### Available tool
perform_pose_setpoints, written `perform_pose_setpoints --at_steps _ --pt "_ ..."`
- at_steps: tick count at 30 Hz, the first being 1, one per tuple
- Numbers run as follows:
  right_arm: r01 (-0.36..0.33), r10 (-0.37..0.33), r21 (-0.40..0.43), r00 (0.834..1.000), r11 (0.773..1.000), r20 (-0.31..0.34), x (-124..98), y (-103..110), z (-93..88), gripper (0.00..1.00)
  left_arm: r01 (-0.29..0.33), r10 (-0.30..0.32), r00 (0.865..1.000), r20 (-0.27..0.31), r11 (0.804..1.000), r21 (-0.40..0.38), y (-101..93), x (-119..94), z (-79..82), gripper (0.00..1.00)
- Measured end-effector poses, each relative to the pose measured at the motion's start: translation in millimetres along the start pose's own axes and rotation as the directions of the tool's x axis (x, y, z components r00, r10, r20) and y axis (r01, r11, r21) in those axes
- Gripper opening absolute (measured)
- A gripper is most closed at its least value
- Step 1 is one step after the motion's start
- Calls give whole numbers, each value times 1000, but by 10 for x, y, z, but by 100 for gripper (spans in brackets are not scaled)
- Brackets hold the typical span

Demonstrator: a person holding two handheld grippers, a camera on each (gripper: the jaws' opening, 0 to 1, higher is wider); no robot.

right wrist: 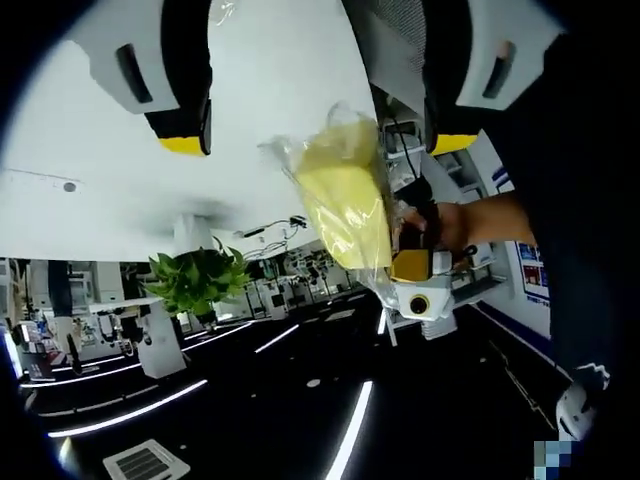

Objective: Compare the silicone blocks by pressing each to a similar depth, holding the contact briefly, and releasing to observe deformation and rebound differences across the visible hardness samples.

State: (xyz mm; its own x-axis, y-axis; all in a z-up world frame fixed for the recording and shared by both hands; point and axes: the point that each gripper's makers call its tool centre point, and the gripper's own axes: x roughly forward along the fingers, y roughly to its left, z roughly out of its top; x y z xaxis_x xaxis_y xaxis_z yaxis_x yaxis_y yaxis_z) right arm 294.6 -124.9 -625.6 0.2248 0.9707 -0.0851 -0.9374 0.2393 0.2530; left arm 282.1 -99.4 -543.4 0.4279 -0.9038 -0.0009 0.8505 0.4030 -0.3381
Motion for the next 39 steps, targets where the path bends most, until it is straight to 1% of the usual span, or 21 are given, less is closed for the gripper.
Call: perform_pose_setpoints --at_steps 1,3,5,9,11,13,14,15,18,23,26,30,33,39 --pt "-2 2 9 1000 1000 -2 15 -1 11 83 3 -3 1000 6 1000 -1 -6 -1 19 0" --pt "-18 18 0 1000 1000 4 60 23 58 77 7 -7 1000 16 1000 -3 -9 -4 53 0" --pt "-17 17 -4 1000 1000 12 86 11 83 76 9 -9 1000 24 1000 -3 -19 -4 78 0" --pt "-39 38 11 999 999 26 102 39 107 69 11 -11 1000 24 1000 -3 -17 -14 72 0" --pt "-50 50 26 999 998 22 104 63 97 65 12 -12 1000 24 1000 -5 -24 -15 63 0" --pt "-63 62 45 998 997 29 108 94 106 59 16 -16 1000 27 1000 -8 -39 -13 60 0" --pt "-94 88 107 995 990 53 111 151 140 55 20 -19 999 32 1000 -12 -47 -10 64 0" --pt "-128 117 152 990 980 76 109 200 169 50 23 -23 999 36 1000 -15 -58 -8 69 0" --pt "-139 126 152 988 978 95 117 214 186 42 46 -42 996 75 998 -45 -93 -4 110 0" --pt "-148 128 163 984 975 127 109 234 261 34 49 -45 996 83 998 -42 -114 14 131 0" --pt "-143 124 154 984 978 128 107 239 282 31 42 -39 995 87 998 -42 -107 9 149 0" --pt "-109 95 116 988 987 124 95 210 315 29 19 -13 995 99 998 -55 -44 -22 143 0" --pt "-107 94 110 989 988 117 87 211 327 27 8 -2 995 104 998 -55 -29 -37 140 0" --pt "-114 104 106 990 988 97 61 244 313 22 0 5 996 91 999 -50 -24 -51 104 0"
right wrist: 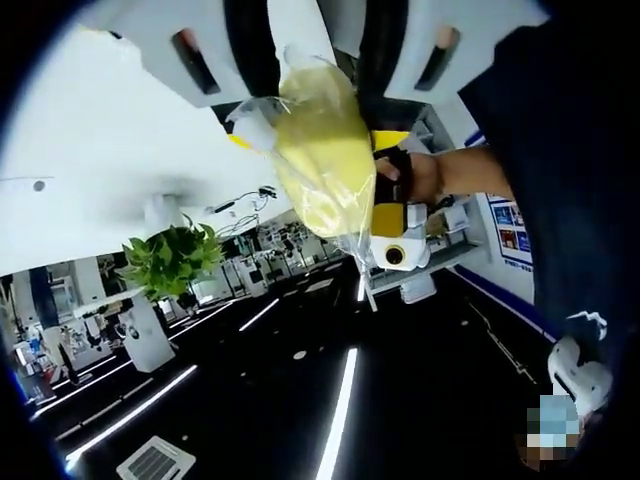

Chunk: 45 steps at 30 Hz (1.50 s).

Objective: Compare the silicone blocks by pressing each to a similar depth, holding the contact briefly, and releasing to observe deformation and rebound differences across the visible hardness samples.

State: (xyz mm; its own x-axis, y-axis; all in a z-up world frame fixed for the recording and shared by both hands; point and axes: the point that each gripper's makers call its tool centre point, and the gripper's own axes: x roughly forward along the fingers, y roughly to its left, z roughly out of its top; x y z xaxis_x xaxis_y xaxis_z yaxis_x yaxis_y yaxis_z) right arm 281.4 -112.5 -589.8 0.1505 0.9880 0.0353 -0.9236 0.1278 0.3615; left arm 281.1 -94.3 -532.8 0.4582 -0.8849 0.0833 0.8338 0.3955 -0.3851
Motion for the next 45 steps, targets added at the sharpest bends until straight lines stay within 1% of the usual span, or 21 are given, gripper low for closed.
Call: perform_pose_setpoints --at_steps 3,7,9,10,11,13,17,20,24,27,30,33,36,38,42,45 --pt "12 -12 -21 1000 1000 -8 -10 -26 -5 19 -15 15 1000 -9 1000 13 22 -4 -24 0" --pt "18 -19 -20 999 1000 -33 -18 -36 -36 14 -25 26 999 -28 999 43 27 -13 -73 0" --pt "32 -33 -29 998 999 -47 -20 -43 -39 12 -29 31 999 -33 998 51 34 -21 -85 0" --pt "35 -36 -17 997 999 -70 -19 -44 -60 11 -33 36 999 -40 998 56 41 -28 -102 0" --pt "51 -48 24 994 998 -99 -26 -61 -100 11 -39 42 998 -50 997 60 52 -35 -125 0" --pt "47 -46 8 994 999 -101 -15 -59 -102 10 -42 44 997 -58 998 42 61 -52 -152 0" --pt "48 -45 20 993 999 -112 -19 -56 -121 7 -45 49 998 -49 996 73 49 -56 -176 0" --pt "45 -42 17 990 999 -136 -37 -62 -156 6 -45 48 997 -53 997 66 61 -64 -218 0" --pt "46 -42 17 985 999 -170 -44 -75 -221 5 -45 48 997 -63 998 48 82 -75 -286 0" --pt "46 -40 29 983 999 -179 -39 -92 -230 4 -55 58 997 -55 997 59 101 -79 -296 0" --pt "49 -43 27 981 998 -189 -29 -109 -245 4 -73 75 996 -54 997 38 136 -79 -309 0" --pt "51 -43 33 979 998 -200 -37 -121 -268 4 -73 75 996 -55 997 34 158 -82 -333 0" --pt "51 -41 41 975 998 -219 -48 -128 -298 3 -76 79 994 -79 996 35 179 -66 -413 0" --pt "49 -39 42 974 998 -224 -48 -130 -309 3 -81 84 993 -83 996 42 186 -63 -450 1" --pt "45 -33 47 973 998 -227 -31 -140 -322 3 -91 94 994 -63 995 40 199 -86 -442 0" --pt "41 -28 55 973 998 -230 -19 -125 -332 3 -95 97 993 -62 995 43 207 -103 -441 0"
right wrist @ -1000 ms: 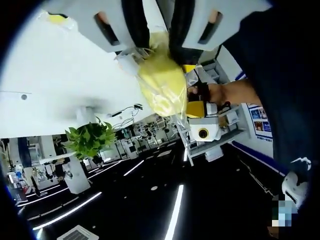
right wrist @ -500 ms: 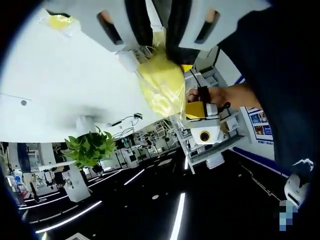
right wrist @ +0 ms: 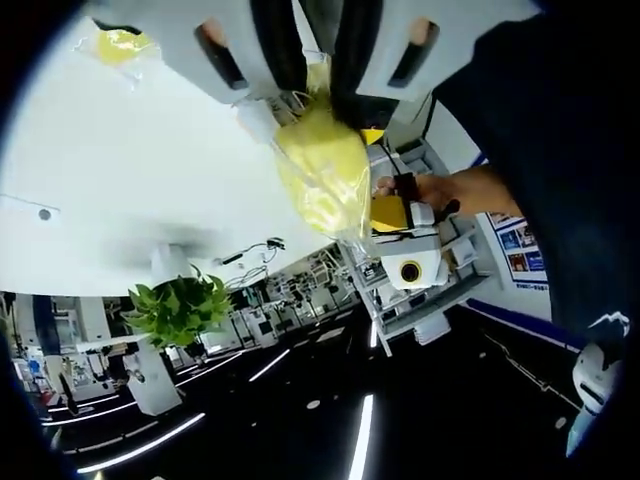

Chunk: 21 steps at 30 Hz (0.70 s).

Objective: Compare the silicone blocks by pressing each to a similar depth, holding the contact briefly, and releasing to observe deformation and rebound differences across the visible hardness samples.

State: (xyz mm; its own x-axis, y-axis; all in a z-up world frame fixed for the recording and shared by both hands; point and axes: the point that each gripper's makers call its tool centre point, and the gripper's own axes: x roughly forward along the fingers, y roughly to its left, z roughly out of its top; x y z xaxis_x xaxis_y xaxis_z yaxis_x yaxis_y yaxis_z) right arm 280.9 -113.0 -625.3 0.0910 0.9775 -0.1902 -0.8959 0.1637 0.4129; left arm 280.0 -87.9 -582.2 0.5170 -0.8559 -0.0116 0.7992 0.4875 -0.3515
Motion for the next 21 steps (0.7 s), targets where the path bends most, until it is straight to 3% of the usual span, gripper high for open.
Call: perform_pose_setpoints --at_steps 18,21 --pt "-18 19 29 999 999 -26 5 74 -40 3 10 -10 1000 -10 1000 22 -46 -34 -17 0" --pt "-24 25 28 999 999 -36 9 83 -59 3 26 -26 999 -21 1000 -4 -50 -56 -43 0"
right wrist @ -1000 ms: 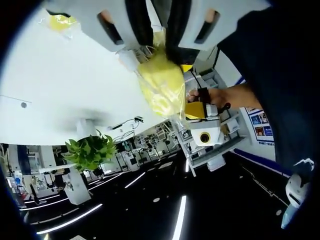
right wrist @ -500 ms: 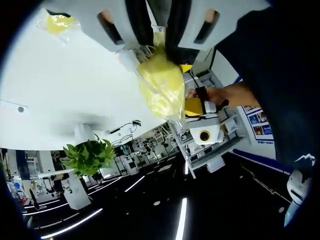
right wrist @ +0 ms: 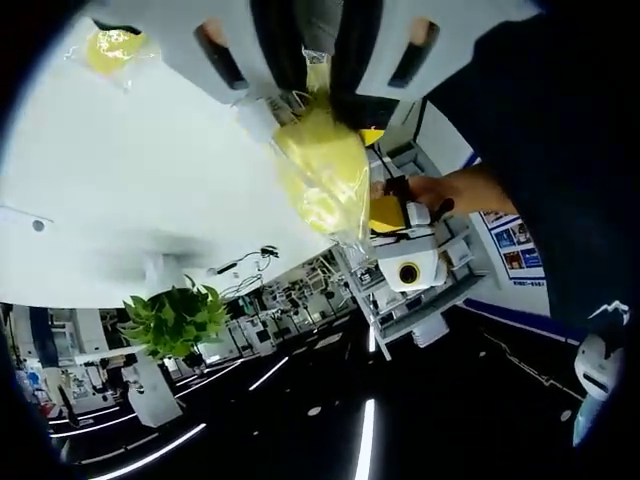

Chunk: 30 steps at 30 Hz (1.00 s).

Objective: Compare the silicone blocks by pressing each to a similar depth, holding the contact briefly, and releasing to observe deformation and rebound differences across the visible hardness samples.

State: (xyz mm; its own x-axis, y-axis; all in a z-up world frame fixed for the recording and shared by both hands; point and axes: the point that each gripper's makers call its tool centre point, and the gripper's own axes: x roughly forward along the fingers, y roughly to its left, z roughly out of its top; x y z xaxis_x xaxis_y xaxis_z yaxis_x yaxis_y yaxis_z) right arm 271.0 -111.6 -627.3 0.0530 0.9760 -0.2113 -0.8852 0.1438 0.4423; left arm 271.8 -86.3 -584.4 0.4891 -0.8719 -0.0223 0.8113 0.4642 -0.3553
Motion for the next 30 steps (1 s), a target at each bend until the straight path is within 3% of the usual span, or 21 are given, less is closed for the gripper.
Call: perform_pose_setpoints --at_steps 5,8,19,26,28,30 --pt "11 -11 1 1000 1000 -15 4 -14 -49 5 -16 15 1000 -23 1000 -6 8 12 -51 0" --pt "25 -25 9 1000 1000 -13 -7 -62 -114 6 -46 49 997 -64 998 51 50 56 -105 0" --pt "24 -24 14 1000 1000 9 -34 -55 -108 8 -27 31 997 -67 998 60 18 65 -102 0" --pt "7 -7 -21 1000 1000 0 35 10 -65 5 -23 26 999 -44 997 76 12 -24 -67 0" --pt "5 -3 -107 1000 994 23 11 4 10 4 3 -3 1000 -2 996 86 -39 -33 -17 0" --pt "-11 11 -62 1000 998 10 7 32 3 3 4 -5 1000 7 996 89 -46 -37 -6 0"
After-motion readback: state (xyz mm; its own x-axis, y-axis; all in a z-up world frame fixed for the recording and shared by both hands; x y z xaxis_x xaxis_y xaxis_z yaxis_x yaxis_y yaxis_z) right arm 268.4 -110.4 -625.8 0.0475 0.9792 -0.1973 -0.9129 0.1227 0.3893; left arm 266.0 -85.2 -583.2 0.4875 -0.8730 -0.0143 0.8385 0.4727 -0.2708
